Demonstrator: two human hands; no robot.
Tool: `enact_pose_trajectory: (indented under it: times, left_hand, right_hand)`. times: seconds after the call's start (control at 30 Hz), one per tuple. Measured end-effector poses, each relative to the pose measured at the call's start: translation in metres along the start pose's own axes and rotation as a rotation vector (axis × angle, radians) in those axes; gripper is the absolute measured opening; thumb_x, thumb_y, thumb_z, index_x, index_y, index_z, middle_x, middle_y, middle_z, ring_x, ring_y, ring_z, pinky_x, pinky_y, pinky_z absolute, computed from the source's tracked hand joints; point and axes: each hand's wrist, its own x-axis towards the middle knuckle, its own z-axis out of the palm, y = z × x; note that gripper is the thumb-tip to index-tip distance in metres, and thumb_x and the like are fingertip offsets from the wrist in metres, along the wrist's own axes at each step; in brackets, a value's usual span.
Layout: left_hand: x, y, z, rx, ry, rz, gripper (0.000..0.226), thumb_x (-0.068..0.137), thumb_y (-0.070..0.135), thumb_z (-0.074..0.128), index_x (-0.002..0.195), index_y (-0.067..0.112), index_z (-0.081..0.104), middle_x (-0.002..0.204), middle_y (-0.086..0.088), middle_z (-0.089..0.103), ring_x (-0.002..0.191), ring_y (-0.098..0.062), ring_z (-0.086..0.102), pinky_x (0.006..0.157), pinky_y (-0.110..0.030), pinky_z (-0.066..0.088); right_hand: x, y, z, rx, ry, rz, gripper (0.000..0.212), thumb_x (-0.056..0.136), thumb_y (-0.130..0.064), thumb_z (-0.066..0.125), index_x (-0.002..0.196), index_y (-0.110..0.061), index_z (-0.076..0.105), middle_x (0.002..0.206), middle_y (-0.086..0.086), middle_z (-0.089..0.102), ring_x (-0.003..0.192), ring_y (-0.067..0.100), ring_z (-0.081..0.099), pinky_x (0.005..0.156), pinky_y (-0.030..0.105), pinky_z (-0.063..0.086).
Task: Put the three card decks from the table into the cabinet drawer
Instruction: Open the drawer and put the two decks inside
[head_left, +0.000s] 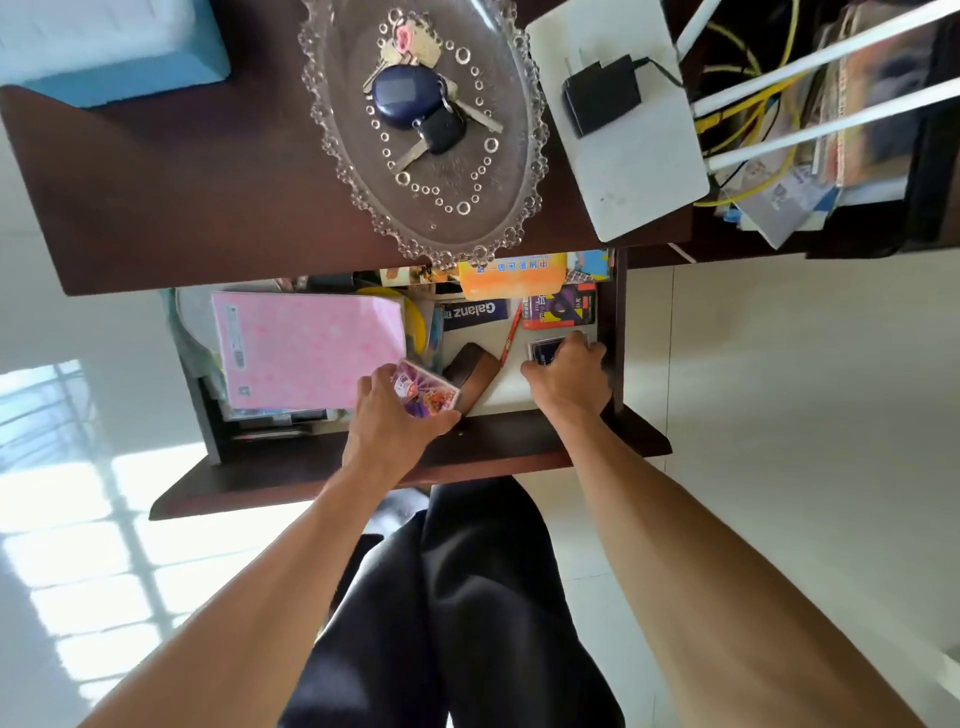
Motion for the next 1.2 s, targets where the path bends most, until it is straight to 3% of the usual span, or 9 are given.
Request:
enact_pose_trajectory:
  times: [0.17,0.4,0.57,0.7,0.77,0.83,0.93,1.07,1.2]
  left_hand:
    - [-0.001,0.008,0.006,-0.039,0.023,0.031,0.094,0.064,0.050,0.084,0.140,0.019,0.039,0.133,-0.006,0.049,0.114,-0.024,0.056,0.082,-0.028,0.040]
    - [-0.008,0.012,0.009,-0.043,0.004,0.035,0.097,0.062,0.051,0.084,0.142,0.021,0.036,0.134,-0.002,0.047,0.116,-0.023,0.055,0.084,-0.027,0.039]
    - [-0.013,0.014,0.003,-0.027,-0.016,0.079,0.096,0.062,0.050,0.084,0.140,0.024,0.035,0.132,-0.002,0.046,0.109,-0.018,0.054,0.082,-0.025,0.040]
    - [-0.016,0.018,-0.003,-0.032,-0.019,0.058,0.095,0.061,0.047,0.085,0.139,0.023,0.036,0.130,-0.002,0.045,0.105,-0.018,0.055,0.082,-0.028,0.045]
    - [-0.020,0.022,-0.009,-0.038,-0.035,0.035,0.093,0.061,0.045,0.085,0.137,0.022,0.037,0.130,-0.003,0.045,0.109,-0.023,0.057,0.084,-0.031,0.047]
    - [-0.028,0.026,-0.016,-0.044,-0.052,0.028,0.091,0.060,0.046,0.085,0.134,0.021,0.038,0.126,-0.003,0.046,0.107,-0.023,0.057,0.086,-0.034,0.049]
    - [-0.039,0.029,-0.025,-0.077,-0.063,0.047,0.082,0.060,0.047,0.083,0.125,0.021,0.042,0.115,-0.002,0.052,0.102,-0.022,0.059,0.085,-0.039,0.056]
    - [-0.045,0.025,-0.036,-0.145,-0.174,0.026,0.067,0.064,0.052,0.080,0.114,0.026,0.044,0.100,0.007,0.066,0.086,-0.010,0.065,0.064,-0.021,0.050]
    - [-0.040,0.015,-0.046,-0.209,-0.167,-0.014,0.029,0.084,0.037,0.069,0.107,0.028,0.054,0.100,0.002,0.074,0.080,-0.010,0.069,0.066,-0.030,0.055]
  right_hand:
    - [0.011,0.000,0.007,0.024,0.038,0.049,0.067,0.085,-0.040,0.079,0.139,-0.012,0.050,0.146,0.016,0.047,0.115,0.036,0.065,0.087,0.048,0.057]
    - [0.009,-0.006,0.024,0.029,0.146,0.054,0.052,0.092,-0.028,0.075,0.134,-0.007,0.053,0.153,0.018,0.034,0.104,0.038,0.070,0.080,0.048,0.060]
    - [0.005,-0.001,0.023,0.143,0.100,0.070,0.040,0.095,-0.020,0.071,0.129,-0.006,0.056,0.156,0.018,0.030,0.115,0.040,0.065,0.087,0.045,0.060]
    - [-0.023,-0.002,0.013,0.195,0.050,0.008,0.039,0.101,-0.032,0.060,0.132,-0.010,0.058,0.151,0.015,0.042,0.118,0.033,0.064,0.089,0.040,0.057]
    - [-0.048,-0.007,0.006,0.355,-0.043,-0.077,0.036,0.104,-0.044,0.048,0.123,-0.018,0.064,0.135,0.009,0.062,0.115,0.023,0.067,0.091,0.034,0.054]
    - [-0.079,-0.016,-0.005,0.667,-0.281,-0.083,0.030,0.102,-0.056,0.045,0.102,-0.036,0.067,0.109,-0.002,0.076,0.095,0.011,0.075,0.080,0.029,0.061]
    - [-0.110,-0.019,-0.008,0.809,-0.446,-0.123,0.011,0.088,-0.062,0.062,0.094,-0.053,0.061,0.097,-0.009,0.075,0.085,0.006,0.076,0.068,0.027,0.064]
    - [-0.116,-0.015,-0.012,0.804,-0.319,-0.107,0.018,0.093,-0.035,0.071,0.102,-0.032,0.057,0.102,0.000,0.074,0.084,0.011,0.076,0.065,0.028,0.063]
    - [-0.106,-0.008,-0.015,0.619,-0.244,-0.191,0.021,0.097,-0.035,0.066,0.112,-0.020,0.067,0.109,-0.001,0.073,0.099,0.019,0.071,0.087,0.044,0.060]
